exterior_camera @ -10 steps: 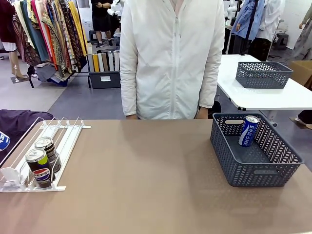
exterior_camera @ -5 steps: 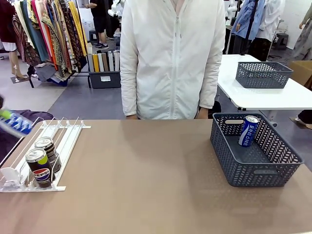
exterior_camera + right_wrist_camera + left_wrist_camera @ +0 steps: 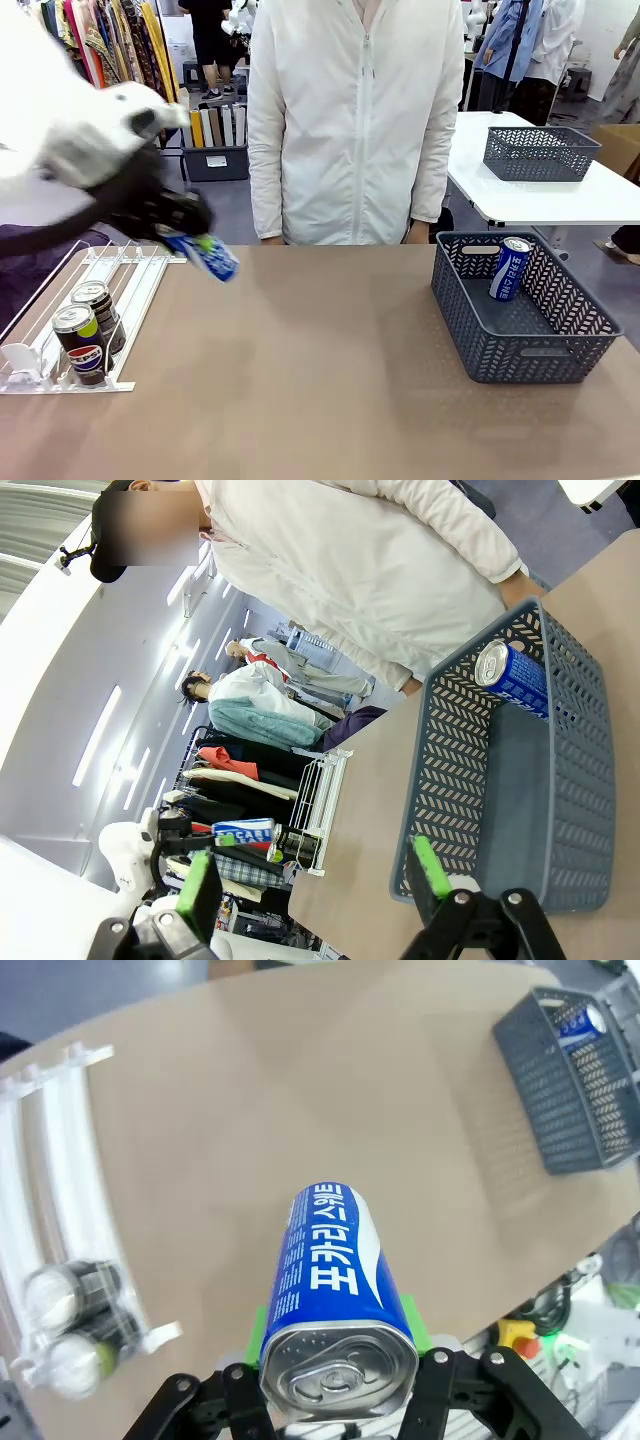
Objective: Retrieve and store the cans from the dispenser.
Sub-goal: Pick up the last remaining can from one row of the Automatic Can Dispenser and place it in the middle of the table.
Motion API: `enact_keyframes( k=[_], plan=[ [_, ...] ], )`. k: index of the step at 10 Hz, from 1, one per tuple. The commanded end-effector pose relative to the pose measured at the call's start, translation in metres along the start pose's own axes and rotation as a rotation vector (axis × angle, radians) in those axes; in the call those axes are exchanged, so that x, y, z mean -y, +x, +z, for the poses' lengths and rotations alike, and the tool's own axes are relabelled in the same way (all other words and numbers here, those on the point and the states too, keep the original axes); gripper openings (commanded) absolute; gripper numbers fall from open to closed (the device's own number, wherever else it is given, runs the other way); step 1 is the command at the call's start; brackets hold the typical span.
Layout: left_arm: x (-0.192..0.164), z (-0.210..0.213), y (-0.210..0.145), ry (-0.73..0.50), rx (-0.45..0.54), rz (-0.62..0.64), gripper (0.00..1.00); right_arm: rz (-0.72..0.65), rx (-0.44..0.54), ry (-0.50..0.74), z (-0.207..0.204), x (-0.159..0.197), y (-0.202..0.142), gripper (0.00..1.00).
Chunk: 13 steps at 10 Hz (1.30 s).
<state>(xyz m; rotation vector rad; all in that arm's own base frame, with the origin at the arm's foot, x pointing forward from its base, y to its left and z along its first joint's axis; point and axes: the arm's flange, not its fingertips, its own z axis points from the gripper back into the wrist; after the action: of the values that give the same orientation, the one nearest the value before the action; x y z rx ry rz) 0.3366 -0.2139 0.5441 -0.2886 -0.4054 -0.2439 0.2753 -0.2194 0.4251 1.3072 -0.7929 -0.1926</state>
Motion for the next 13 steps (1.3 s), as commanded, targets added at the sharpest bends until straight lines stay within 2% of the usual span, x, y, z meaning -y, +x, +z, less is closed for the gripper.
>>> enact_keyframes(
  k=[1, 4, 6, 8, 13],
  plan=[
    [0.053, -0.044, 0.029, 0.05, -0.075, -0.078, 0.0, -0.003, 0.011, 0.013, 0.001, -0.003, 0.003, 1.0],
    [0.127, -0.124, 0.045, 0.093, -0.231, -0.217, 0.0, -0.003, 0.011, 0.013, 0.001, -0.003, 0.003, 1.0],
    [0.15, -0.161, 0.045, 0.123, -0.303, -0.254, 0.0, -0.003, 0.011, 0.013, 0.001, -0.003, 0.003, 1.0],
    [0.156, -0.186, 0.043, 0.159, -0.328, -0.274, 0.0, -0.003, 0.011, 0.013, 0.001, -0.003, 0.003, 1.0],
    [0.152, -0.216, 0.038, 0.196, -0.343, -0.256, 0.0, -0.003, 0.011, 0.013, 0.001, -0.003, 0.003, 1.0]
  ],
)
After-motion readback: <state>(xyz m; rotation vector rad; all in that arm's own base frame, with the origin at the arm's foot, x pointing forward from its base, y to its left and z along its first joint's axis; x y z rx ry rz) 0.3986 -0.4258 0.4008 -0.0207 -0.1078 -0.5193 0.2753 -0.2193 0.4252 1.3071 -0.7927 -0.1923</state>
